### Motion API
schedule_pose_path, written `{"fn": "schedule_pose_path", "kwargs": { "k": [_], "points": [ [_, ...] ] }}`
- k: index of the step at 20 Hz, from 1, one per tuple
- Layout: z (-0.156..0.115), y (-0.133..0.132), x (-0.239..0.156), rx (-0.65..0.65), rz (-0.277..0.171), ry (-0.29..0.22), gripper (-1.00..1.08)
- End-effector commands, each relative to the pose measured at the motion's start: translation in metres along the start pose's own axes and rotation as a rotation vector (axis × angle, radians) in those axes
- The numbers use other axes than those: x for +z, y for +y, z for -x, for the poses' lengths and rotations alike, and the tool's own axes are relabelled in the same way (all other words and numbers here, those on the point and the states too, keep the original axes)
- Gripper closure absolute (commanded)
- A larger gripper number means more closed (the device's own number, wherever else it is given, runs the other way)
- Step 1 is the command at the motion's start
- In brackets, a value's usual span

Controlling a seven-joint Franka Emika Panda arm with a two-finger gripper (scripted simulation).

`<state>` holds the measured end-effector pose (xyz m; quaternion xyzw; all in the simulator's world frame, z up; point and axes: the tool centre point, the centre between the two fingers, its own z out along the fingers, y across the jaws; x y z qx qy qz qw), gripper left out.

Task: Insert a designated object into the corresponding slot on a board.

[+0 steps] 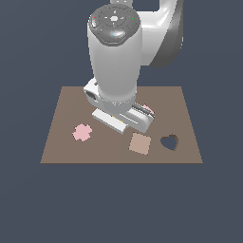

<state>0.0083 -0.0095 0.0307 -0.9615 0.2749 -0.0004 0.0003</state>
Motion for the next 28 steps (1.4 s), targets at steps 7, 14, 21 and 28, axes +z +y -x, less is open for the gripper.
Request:
{"fn": "schedule_pose_path", "kwargs": {
  "k": [7,14,21,28],
  "points": [
    [-0.004,0.004,0.000,0.072,0.000,0.000,1.08],
    [-0.012,0.014,-0.001,0.232,0.000,0.000,1.08],
    [-0.021,0.031,-0.003,0.481,-0.001,0.000,1.08],
    [-0.026,0.057,-0.004,0.813,-0.001,0.001,1.08]
  ]
}}
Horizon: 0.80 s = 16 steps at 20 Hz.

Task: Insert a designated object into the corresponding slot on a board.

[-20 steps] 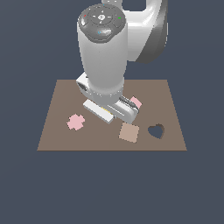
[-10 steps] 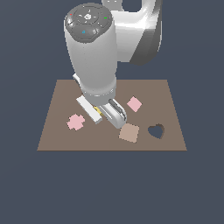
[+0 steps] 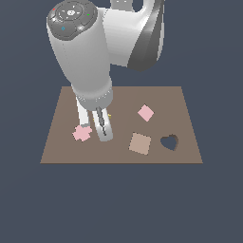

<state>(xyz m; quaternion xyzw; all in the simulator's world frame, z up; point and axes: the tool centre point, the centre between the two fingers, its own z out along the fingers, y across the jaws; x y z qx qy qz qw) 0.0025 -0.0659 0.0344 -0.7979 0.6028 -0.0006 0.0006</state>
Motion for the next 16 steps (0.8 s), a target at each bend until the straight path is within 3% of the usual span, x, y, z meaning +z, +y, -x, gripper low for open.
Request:
{"fn": "schedule_pose_path", "kwargs": {
  "k": [1,16],
  "points": [
    [-0.007,0.007,-0.001,0.126,-0.001,0.000,1.08],
    [-0.025,0.061,-0.004,0.846,-0.001,0.000,1.08]
  ]
}}
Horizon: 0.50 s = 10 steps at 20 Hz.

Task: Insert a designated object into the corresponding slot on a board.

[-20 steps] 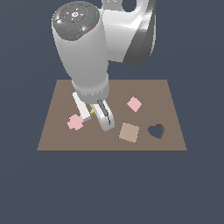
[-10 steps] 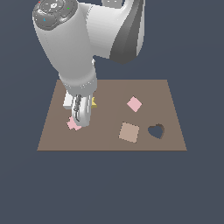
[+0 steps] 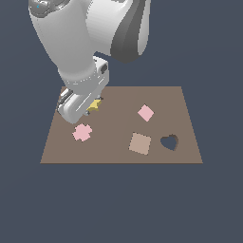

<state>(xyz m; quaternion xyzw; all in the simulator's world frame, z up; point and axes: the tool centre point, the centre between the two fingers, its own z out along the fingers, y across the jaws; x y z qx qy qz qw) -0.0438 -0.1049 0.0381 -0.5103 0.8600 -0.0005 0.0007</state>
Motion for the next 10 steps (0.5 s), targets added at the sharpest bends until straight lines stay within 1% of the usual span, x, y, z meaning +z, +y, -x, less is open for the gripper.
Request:
{"fn": "schedule_pose_path", "kwargs": {
  "k": [1,5,10],
  "points": [
    [-0.006,0.006,-0.001,0.111,0.000,0.000,1.08],
    [-0.013,0.016,-0.001,0.255,0.000,0.000,1.08],
    [-0.017,0.026,-0.002,0.395,0.000,0.000,1.08]
  ]
}}
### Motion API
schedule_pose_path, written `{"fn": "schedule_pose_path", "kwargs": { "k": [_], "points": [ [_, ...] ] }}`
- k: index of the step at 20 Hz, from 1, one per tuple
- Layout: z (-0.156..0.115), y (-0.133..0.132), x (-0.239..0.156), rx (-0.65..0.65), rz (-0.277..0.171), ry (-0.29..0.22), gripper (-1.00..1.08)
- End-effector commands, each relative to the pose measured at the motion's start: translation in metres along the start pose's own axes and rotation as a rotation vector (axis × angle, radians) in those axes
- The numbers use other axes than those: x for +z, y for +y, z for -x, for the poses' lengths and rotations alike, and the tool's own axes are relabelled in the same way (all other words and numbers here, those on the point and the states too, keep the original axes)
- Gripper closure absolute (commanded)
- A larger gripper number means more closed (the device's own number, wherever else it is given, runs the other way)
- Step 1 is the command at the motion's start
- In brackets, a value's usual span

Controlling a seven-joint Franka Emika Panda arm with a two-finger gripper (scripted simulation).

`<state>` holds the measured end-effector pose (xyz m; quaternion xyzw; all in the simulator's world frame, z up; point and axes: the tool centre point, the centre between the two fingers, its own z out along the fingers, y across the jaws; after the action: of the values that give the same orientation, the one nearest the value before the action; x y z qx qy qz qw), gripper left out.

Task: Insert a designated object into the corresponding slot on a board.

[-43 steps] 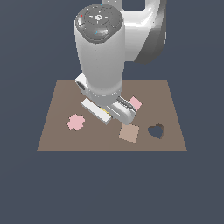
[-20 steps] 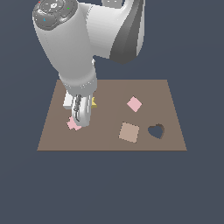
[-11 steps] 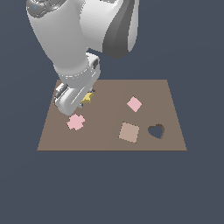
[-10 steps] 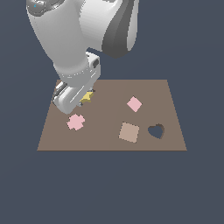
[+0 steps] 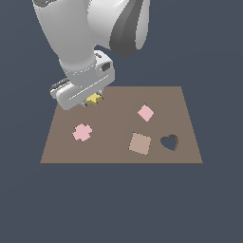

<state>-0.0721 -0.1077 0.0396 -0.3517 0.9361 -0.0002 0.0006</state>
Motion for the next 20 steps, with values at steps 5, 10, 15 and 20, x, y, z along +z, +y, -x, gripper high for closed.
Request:
{"fn": "schedule_pose_path", "kwargs": {
  "k": [5,10,15,20],
  "points": [
    [-0.007,0.009,-0.001,0.139,0.000,0.000,1.08],
    [-0.009,0.013,-0.001,0.195,0.000,0.000,1.08],
    [-0.010,0.014,-0.001,0.212,0.000,0.000,1.08],
    [-0.009,0.014,0.005,0.209,0.001,0.001,1.08]
  ]
}}
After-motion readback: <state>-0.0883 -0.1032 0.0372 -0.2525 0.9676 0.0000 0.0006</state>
